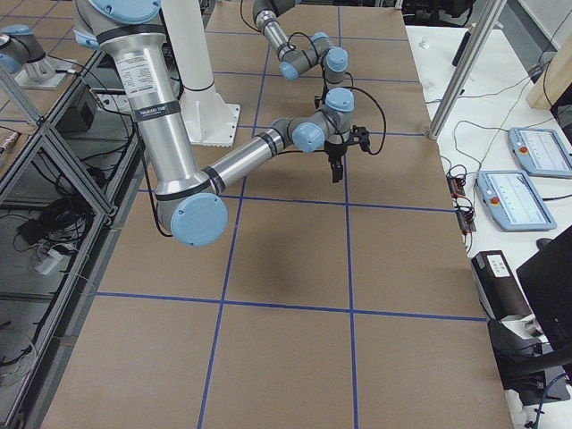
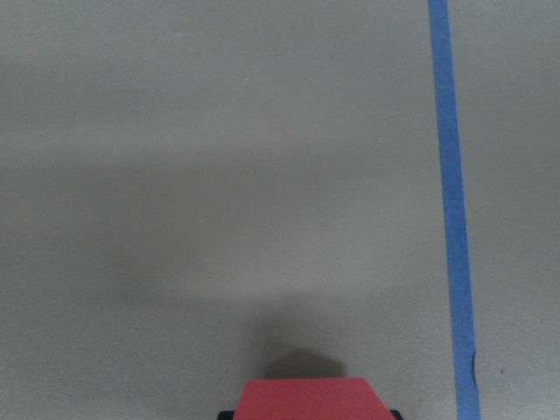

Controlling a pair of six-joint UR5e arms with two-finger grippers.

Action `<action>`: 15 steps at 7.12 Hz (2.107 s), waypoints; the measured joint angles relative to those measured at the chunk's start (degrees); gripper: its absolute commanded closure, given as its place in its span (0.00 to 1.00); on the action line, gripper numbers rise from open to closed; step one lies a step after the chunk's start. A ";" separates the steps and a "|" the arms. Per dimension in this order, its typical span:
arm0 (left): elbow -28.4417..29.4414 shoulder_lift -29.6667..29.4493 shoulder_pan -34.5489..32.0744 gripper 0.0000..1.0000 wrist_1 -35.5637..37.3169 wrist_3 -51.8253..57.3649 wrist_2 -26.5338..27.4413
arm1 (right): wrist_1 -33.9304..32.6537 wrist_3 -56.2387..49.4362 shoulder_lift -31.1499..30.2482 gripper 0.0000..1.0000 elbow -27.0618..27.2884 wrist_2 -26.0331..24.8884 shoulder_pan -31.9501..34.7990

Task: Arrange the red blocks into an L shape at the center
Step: 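Lower the red cube beside the farther cube of the pair, then hold the red cube in place beside the pair with the left gripper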

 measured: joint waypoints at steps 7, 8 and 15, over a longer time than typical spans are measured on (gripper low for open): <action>0.01 -0.57 0.05 1.00 -0.60 0.00 -0.01 | 0.00 0.00 -0.09 0.01 0.36 0.00 0.00; 0.02 -0.57 0.03 1.00 -0.64 0.02 -0.01 | 0.00 0.00 -0.09 0.01 0.39 0.00 0.00; 0.02 -0.40 0.10 0.10 -1.78 0.87 0.08 | 0.00 0.09 -0.05 0.01 0.49 0.09 -0.08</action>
